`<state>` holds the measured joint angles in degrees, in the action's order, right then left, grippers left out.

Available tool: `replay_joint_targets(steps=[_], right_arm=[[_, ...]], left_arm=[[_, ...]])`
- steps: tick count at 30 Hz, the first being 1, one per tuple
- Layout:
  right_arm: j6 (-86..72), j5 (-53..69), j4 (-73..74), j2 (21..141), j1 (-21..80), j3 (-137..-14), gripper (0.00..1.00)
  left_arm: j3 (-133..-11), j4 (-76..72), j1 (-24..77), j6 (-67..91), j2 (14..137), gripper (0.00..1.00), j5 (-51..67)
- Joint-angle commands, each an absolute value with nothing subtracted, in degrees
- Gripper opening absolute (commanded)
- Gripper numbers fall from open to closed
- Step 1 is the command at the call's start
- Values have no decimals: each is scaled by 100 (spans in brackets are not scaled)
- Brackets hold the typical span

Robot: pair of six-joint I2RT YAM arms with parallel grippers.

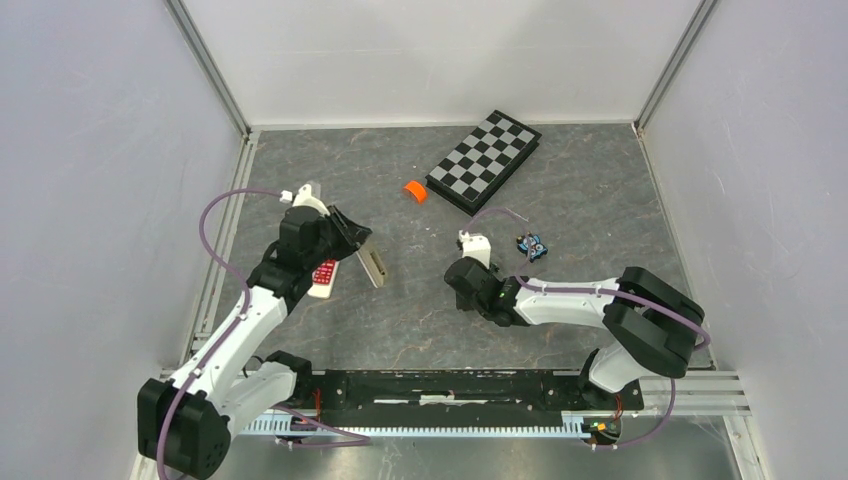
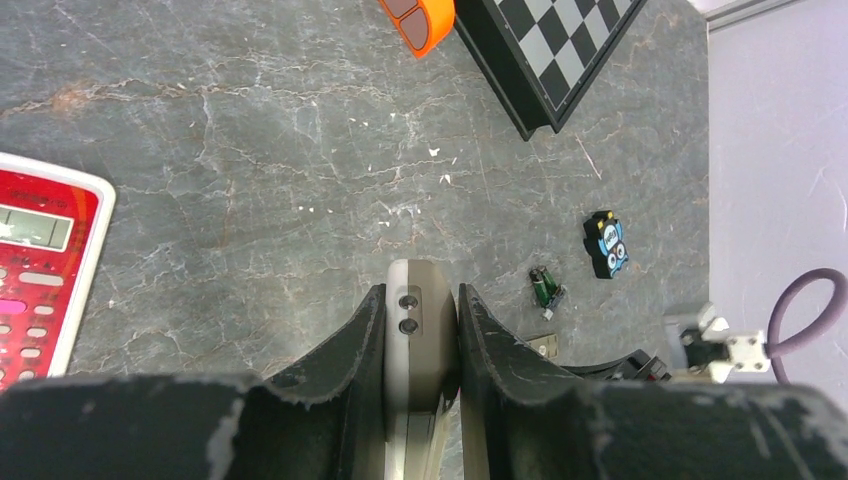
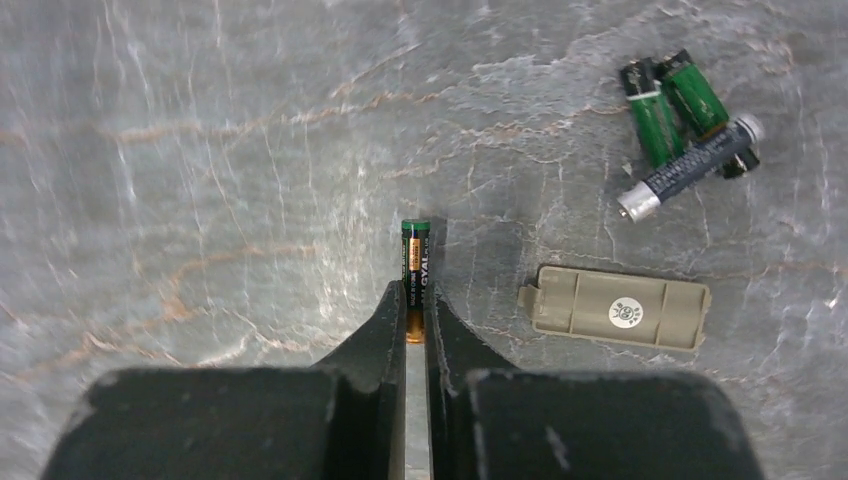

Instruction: Load the batteries into the remote control

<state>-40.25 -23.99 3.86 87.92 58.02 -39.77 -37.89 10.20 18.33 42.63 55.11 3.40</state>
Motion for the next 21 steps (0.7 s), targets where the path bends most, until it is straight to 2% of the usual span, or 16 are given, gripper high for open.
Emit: replay_joint_targets(steps=[1, 2, 4, 7, 13, 16, 19, 21], right_arm=[[-6236, -3086, 466, 8730, 5818, -4329, 11], [-6537, -3031, 563, 8790, 5818, -4410, 11], [-7009, -2908, 859, 8946, 5821, -4596, 4], [-7376, -2885, 1245, 9087, 5823, -4787, 6], [-7466, -2891, 1256, 9186, 5824, -4835, 26], [-7133, -3076, 1213, 9089, 5821, -4851, 41], [-6342, -3366, 1000, 8745, 5818, -4820, 54], [-4922, -3238, -120, 8440, 5761, -4580, 61]], left_arm=[[-4009, 1177, 1789, 4238, 5323, 2, 106], [-4023, 1218, 1793, 4260, 5318, 2, 62], [-4012, 1254, 1788, 4284, 5289, 2, 29], [-4033, 1316, 1786, 4307, 5232, 2, -198], [-4089, 1364, 1780, 4256, 5275, 2, -325], [-4143, 1426, 1760, 4229, 5329, 2, -383], [-4150, 1433, 1722, 4212, 5324, 2, -415], [-4159, 1461, 1686, 4186, 5318, 2, -433]])
